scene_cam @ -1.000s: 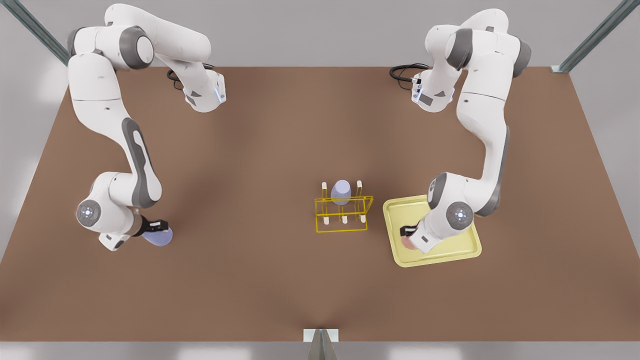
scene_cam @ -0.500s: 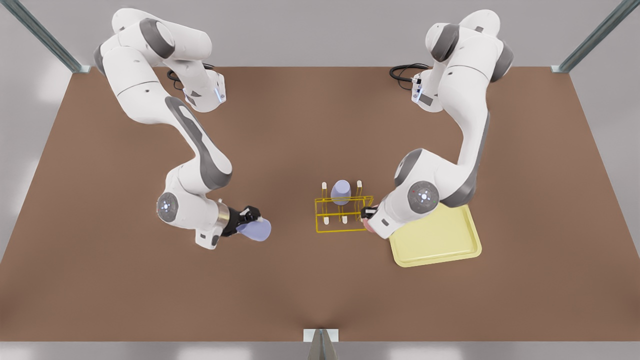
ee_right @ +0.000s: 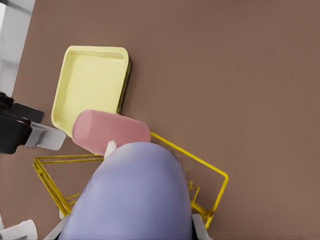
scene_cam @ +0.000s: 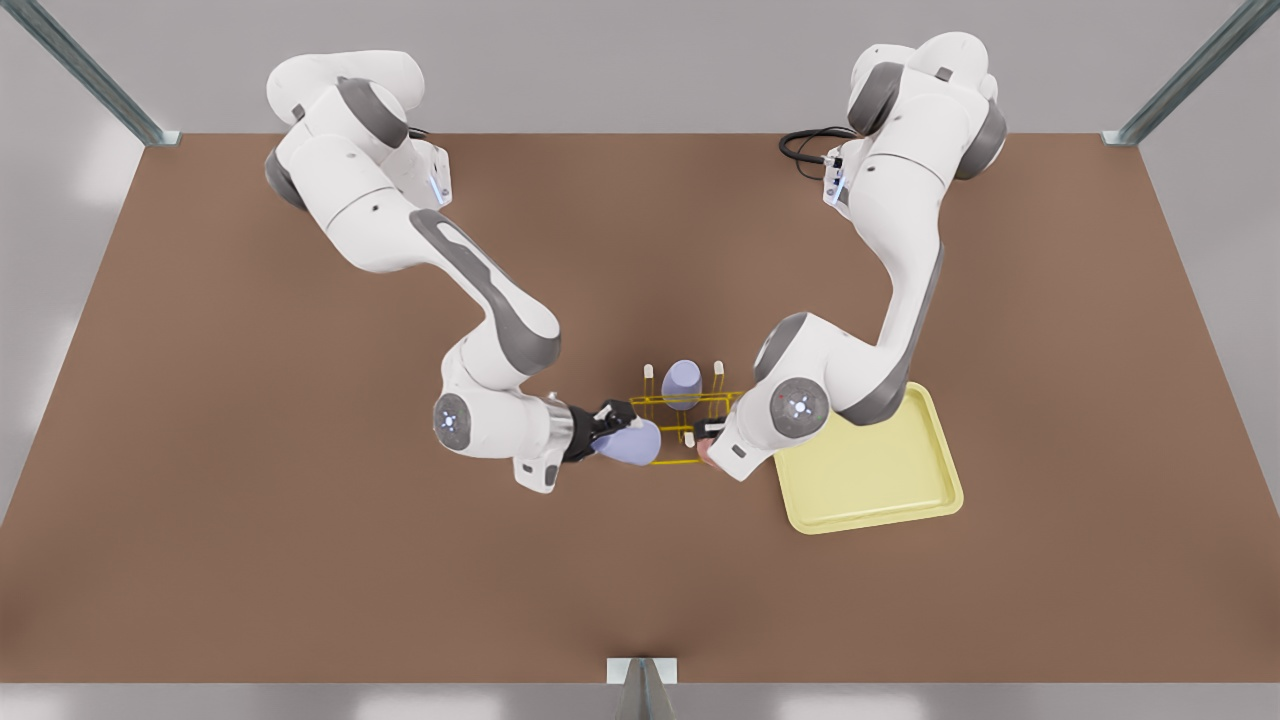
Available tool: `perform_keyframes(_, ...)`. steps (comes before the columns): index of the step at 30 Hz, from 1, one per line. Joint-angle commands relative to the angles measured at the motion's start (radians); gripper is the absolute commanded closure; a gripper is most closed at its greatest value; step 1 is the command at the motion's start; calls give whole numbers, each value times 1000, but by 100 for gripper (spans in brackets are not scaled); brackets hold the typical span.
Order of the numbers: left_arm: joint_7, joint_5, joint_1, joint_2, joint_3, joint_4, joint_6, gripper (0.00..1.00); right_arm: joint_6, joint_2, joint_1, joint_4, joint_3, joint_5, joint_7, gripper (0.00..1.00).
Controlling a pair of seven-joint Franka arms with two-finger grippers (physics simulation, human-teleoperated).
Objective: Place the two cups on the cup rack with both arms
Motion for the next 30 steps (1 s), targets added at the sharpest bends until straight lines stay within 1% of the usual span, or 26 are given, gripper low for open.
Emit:
perform_keyframes(1, -91, 8, 10, -10, 5, 2, -26, 0, -3, 9, 8, 2, 1, 9, 88, 20)
perform_keyframes(2, -88, 27, 90, -65, 6, 37, -158, 0, 2, 15, 14, 5, 1, 9, 88, 20)
perform_keyframes(3, -85, 35, 186, -73, 6, 181, -323, 0, 6, 21, 20, 5, 1, 9, 87, 20)
perform_keyframes(4, 22, 36, 294, -99, 6, 304, -450, 0, 8, 23, 26, 5, 1, 9, 85, 20)
perform_keyframes(5, 145, 42, 369, -139, 5, 304, -474, 0, 8, 26, 31, 5, 1, 9, 84, 20)
perform_keyframes(6, 205, 62, 380, -168, -1, 300, -513, 0, 9, 28, 31, 5, 1, 7, 80, 20)
perform_keyframes(7, 466, 133, 357, -376, 54, 27, -478, 0, 8, 28, 34, 5, -1, 7, 80, 20)
perform_keyframes(8, 547, 139, 346, -549, 62, -220, -329, 0, 8, 29, 38, 5, -1, 6, 77, 20)
perform_keyframes(9, 486, 139, 328, -529, 59, -191, -395, 0, 8, 31, 41, 5, -1, 4, 80, 20)
perform_keyframes(10, 494, 137, 323, -521, 56, -191, -396, 0, 8, 35, 41, 5, -1, 6, 82, 9)
perform_keyframes(11, 492, 139, 314, -513, 49, -193, -402, 0, 8, 35, 41, 5, -1, 6, 79, 0)
perform_keyframes(12, 490, 137, 306, -510, 46, -193, -448, 0, 8, 35, 41, 5, -1, 4, 77, 0)
perform_keyframes(22, 494, 125, 306, -509, 48, -188, -444, 0, 0, 49, 41, 49, 4, 7, 74, 0)
perform_keyframes(24, 494, 125, 306, -509, 48, -188, -442, 0, -23, 41, 34, 87, -1, 6, 79, 0)
perform_keyframes(26, 494, 125, 305, -509, 48, -187, -439, 0, -115, 37, 6, 179, -7, -4, 84, 0)
perform_keyframes(27, 492, 124, 303, -509, 48, -185, -439, 0, -205, -23, -29, 192, -30, -53, 84, 0)
perform_keyframes(28, 492, 123, 302, -510, 46, -185, -439, 0, -310, -78, -101, 181, -51, -163, 77, 0)
perform_keyframes(29, 494, 123, 300, -510, 46, -185, -441, 0, -446, -97, -193, 175, -51, -298, 82, 0)
perform_keyframes(30, 494, 125, 302, -510, 40, -185, -441, 0, -526, -97, -264, 175, -53, -491, 84, 0)
